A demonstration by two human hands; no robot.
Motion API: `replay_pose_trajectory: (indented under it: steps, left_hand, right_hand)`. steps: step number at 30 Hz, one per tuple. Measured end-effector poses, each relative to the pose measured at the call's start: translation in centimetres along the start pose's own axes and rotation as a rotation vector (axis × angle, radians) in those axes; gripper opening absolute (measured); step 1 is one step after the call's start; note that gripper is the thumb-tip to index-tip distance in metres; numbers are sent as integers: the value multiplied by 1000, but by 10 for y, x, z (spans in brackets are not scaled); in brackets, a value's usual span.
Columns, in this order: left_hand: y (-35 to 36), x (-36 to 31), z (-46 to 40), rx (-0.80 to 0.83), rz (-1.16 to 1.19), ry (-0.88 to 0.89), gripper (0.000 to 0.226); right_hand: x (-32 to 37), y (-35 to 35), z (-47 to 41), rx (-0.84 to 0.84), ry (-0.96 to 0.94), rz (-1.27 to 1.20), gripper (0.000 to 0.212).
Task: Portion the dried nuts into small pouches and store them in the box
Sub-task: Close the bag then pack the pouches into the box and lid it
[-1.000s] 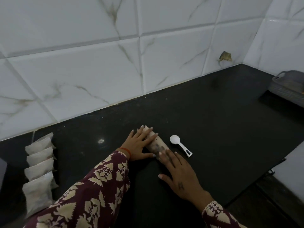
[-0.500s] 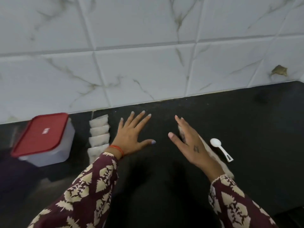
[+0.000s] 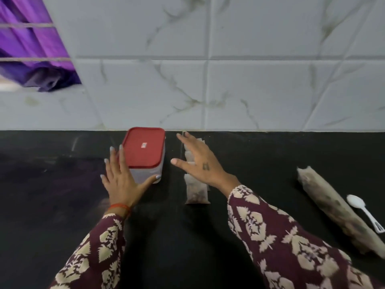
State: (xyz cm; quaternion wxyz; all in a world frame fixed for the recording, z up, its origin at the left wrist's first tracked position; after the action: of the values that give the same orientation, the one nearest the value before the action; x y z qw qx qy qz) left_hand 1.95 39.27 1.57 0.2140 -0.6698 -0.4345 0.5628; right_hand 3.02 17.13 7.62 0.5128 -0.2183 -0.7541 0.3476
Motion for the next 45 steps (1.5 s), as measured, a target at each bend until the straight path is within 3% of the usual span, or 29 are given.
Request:
replay_pose_trajectory:
  steps: [5, 9, 15, 25, 37, 45]
  left_hand:
    - [25, 38, 11, 56, 83, -309, 142]
    - [41, 34, 8, 99, 97, -390, 148]
    - [54, 29, -2, 102, 128, -433, 154]
    - [65, 33, -6, 46, 75, -389, 149]
    - [67, 35, -6, 33, 60, -388, 146]
    - [67, 35, -6, 29, 74, -381, 146]
  right_hand:
    - [14, 54, -46, 191, -216, 438, 81]
    - [7, 75, -70, 315, -286, 648, 83]
    - [0, 86, -75, 371, -244, 690, 68]
    - [1, 85, -78, 387, -256, 721, 65]
    - [11, 66, -89, 348, -226, 469, 53]
    - [25, 41, -104, 191, -145, 45, 41]
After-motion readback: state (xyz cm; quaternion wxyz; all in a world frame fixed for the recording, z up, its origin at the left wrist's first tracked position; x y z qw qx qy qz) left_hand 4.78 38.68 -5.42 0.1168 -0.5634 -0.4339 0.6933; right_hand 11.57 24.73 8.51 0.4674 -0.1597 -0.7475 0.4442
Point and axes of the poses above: each hand's wrist, its own z-axis away from the middle knuckle, its own y-axis out of the palm, x = y × z, the point moved 4 cm from there along -z, towards the middle knuckle, and after that the axes turned 2 degrees about z, right-handed, at the moved point
